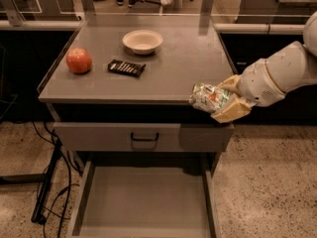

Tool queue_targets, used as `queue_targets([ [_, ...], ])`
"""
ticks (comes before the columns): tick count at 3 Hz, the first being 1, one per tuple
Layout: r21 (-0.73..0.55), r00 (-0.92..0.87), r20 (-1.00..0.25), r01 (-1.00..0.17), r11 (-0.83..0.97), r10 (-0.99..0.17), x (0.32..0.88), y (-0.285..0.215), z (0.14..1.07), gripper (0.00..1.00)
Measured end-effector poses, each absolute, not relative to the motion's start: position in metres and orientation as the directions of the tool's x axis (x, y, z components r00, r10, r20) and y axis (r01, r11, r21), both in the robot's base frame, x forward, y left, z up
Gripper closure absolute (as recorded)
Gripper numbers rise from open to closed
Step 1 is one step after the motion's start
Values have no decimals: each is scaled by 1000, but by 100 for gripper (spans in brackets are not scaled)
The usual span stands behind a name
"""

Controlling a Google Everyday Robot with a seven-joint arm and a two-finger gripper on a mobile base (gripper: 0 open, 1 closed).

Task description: Place 7up can into middle drawer

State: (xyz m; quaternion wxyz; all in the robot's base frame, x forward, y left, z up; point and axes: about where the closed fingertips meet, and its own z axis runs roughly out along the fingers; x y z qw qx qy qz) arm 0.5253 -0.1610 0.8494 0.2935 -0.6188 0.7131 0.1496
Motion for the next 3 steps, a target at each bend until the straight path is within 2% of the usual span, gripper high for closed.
queue_targets([
  [2, -103, -54, -615, -983, 149, -786, 516, -127, 809, 100],
  [3, -24, -99, -595, -990, 141, -797, 499, -97, 741, 100],
])
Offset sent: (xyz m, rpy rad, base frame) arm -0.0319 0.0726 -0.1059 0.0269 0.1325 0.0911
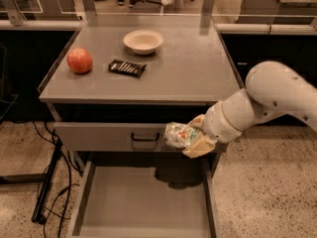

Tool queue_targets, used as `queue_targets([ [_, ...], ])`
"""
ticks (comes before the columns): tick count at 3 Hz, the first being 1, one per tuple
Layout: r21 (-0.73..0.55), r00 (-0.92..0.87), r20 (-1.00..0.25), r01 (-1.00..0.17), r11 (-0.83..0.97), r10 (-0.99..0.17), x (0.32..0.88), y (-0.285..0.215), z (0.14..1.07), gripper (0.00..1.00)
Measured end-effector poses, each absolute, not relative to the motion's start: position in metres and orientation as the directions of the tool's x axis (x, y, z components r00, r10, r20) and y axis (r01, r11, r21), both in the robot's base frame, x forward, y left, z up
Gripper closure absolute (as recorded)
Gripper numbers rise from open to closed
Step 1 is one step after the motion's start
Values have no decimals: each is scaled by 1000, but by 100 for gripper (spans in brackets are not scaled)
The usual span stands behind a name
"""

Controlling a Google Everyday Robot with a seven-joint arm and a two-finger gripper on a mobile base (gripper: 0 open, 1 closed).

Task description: Place 7up can into middle drawer

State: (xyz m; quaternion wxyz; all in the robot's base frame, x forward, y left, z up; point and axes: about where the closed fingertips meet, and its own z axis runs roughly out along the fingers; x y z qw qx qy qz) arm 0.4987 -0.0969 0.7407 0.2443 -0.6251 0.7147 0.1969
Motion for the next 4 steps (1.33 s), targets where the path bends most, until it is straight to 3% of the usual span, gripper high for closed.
queue_targets([
  [1, 14, -137, -578, -987, 159, -805, 481, -82, 688, 100],
  [4, -175, -103, -583, -953, 249, -806, 494, -78, 623, 100],
])
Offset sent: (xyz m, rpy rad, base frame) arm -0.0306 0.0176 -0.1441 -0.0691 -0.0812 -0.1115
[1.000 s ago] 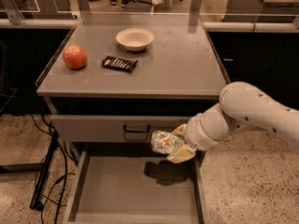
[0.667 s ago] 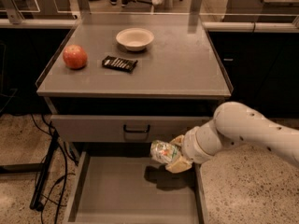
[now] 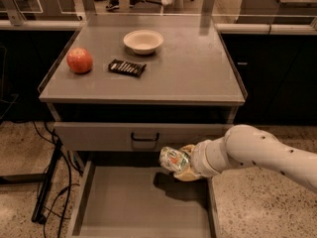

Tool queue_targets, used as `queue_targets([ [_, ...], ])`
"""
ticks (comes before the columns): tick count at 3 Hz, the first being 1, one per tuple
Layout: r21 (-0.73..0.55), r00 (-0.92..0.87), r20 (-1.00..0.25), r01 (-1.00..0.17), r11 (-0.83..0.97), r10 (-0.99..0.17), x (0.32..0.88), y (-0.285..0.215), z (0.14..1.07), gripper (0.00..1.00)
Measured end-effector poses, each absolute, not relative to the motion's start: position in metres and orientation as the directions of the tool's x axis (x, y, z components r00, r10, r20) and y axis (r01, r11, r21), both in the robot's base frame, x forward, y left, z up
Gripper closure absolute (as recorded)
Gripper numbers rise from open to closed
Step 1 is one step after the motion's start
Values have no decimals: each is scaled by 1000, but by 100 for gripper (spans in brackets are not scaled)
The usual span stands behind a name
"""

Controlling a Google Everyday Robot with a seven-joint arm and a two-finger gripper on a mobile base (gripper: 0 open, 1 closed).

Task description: Place 7up can into middle drawer

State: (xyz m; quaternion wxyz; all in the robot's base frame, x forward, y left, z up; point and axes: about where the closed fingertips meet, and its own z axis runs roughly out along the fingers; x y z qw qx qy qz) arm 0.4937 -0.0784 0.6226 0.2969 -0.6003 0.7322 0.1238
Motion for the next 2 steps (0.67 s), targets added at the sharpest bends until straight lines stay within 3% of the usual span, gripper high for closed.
queue_targets([
  [2, -148, -116, -549, -961, 233, -828, 495, -67, 572, 100],
])
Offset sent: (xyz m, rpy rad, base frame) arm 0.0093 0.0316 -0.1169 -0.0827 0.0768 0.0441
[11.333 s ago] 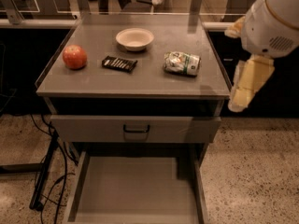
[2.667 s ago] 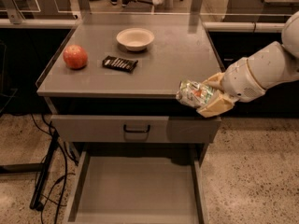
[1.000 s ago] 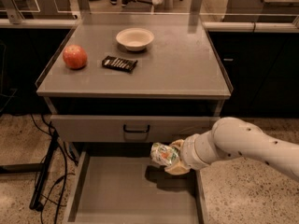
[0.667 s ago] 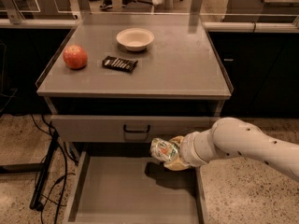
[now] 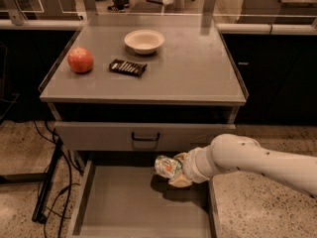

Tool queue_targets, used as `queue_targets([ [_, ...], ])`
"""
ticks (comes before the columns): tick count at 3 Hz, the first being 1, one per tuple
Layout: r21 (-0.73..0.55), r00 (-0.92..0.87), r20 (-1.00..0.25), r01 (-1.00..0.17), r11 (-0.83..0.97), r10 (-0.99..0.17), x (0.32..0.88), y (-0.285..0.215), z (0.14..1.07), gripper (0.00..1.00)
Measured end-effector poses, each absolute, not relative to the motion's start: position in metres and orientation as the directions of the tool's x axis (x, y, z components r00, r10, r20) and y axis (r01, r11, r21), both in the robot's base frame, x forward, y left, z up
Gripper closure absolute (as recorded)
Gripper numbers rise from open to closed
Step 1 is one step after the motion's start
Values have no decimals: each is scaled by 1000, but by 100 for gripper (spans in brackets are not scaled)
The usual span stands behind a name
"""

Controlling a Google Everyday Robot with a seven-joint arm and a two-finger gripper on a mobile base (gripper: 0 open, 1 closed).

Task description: Place 7up can into middle drawer

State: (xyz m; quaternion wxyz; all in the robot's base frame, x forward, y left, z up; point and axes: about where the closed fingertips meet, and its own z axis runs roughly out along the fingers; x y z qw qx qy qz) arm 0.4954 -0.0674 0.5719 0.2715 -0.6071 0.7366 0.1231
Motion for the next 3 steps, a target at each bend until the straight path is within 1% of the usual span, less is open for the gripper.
queue_targets([
  [1, -141, -102, -552, -967, 213, -828, 497, -56, 525, 100],
  [3, -131, -110, -587, -965, 229, -802, 499, -48, 456, 100],
])
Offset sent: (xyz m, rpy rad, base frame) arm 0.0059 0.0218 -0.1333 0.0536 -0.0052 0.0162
